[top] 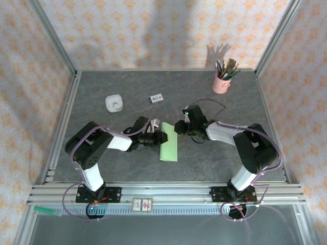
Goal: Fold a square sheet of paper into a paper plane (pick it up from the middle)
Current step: Hold the square sheet of paper at the center of the table.
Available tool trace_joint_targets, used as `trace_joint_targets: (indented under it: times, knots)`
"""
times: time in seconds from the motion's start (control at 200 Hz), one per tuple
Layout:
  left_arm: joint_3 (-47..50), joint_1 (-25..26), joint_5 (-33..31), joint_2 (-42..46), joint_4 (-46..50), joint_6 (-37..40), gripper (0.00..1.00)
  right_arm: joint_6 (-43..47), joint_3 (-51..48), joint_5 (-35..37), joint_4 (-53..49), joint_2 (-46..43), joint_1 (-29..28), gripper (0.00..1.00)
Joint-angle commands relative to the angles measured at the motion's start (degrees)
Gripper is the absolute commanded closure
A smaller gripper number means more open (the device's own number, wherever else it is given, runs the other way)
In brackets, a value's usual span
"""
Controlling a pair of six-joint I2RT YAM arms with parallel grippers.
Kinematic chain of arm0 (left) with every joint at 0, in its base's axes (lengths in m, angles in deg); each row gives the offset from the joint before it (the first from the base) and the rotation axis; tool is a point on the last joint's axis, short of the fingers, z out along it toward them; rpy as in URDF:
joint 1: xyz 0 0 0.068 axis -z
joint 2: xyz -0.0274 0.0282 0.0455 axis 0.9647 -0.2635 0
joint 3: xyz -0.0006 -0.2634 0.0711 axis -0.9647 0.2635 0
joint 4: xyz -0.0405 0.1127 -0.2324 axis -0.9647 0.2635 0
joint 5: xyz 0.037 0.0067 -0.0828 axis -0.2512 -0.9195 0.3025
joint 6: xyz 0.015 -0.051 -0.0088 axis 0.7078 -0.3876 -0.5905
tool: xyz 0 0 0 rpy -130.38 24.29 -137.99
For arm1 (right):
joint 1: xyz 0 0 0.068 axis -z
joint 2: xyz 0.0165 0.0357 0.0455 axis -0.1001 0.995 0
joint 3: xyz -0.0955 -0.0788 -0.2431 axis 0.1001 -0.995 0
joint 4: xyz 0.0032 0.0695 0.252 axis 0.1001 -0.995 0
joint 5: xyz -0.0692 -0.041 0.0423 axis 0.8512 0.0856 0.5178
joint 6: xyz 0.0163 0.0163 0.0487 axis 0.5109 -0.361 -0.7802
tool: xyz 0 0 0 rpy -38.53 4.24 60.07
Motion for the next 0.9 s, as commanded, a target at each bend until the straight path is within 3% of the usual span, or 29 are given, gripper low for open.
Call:
trace_joint_targets:
  times: [0.0, 0.896]
  knots:
    - [0.8, -0.5, -8.3, -4.0, 8.3, 3.0, 0.72, -0.7, 0.4, -2.8, 0.8, -0.9, -0.3, 0.78]
    - [0.4, -0.2, -9.3, -4.6, 9.9, 3.4, 0.73, -3.2, -3.5, -6.5, 1.3, -0.7, -1.2, 0.87]
